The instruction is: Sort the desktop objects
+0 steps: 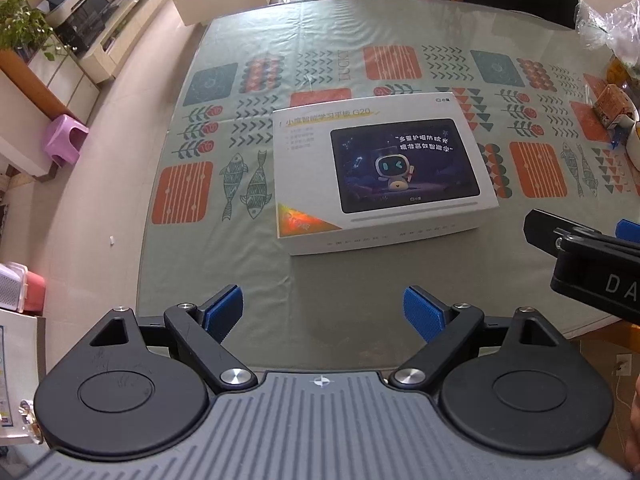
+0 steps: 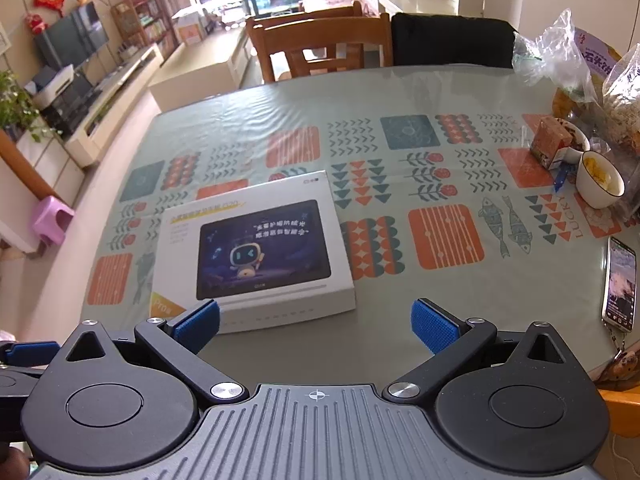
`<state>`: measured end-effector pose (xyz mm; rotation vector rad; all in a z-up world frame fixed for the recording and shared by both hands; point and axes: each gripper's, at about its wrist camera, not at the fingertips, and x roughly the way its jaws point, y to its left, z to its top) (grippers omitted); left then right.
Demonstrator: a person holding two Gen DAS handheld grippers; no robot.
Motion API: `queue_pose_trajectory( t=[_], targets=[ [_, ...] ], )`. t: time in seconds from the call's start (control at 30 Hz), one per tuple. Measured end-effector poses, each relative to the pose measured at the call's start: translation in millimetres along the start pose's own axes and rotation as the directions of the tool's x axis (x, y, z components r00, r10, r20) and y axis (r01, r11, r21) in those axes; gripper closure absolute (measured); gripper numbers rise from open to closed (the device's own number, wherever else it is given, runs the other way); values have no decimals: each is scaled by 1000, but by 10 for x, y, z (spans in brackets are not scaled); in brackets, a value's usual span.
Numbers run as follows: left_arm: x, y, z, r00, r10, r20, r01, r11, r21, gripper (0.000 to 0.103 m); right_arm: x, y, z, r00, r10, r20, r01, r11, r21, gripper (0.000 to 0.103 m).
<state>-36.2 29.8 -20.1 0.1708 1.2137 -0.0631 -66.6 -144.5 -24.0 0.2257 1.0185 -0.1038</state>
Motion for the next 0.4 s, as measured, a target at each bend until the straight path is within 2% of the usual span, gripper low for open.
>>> queue_pose_trajectory(
  t=[0.4],
  targets=[
    [62, -22, 117, 1000, -14, -12, 14, 1000, -1, 0, 106, 18, 64, 999, 12, -44, -12, 1000, -8, 0]
  ],
)
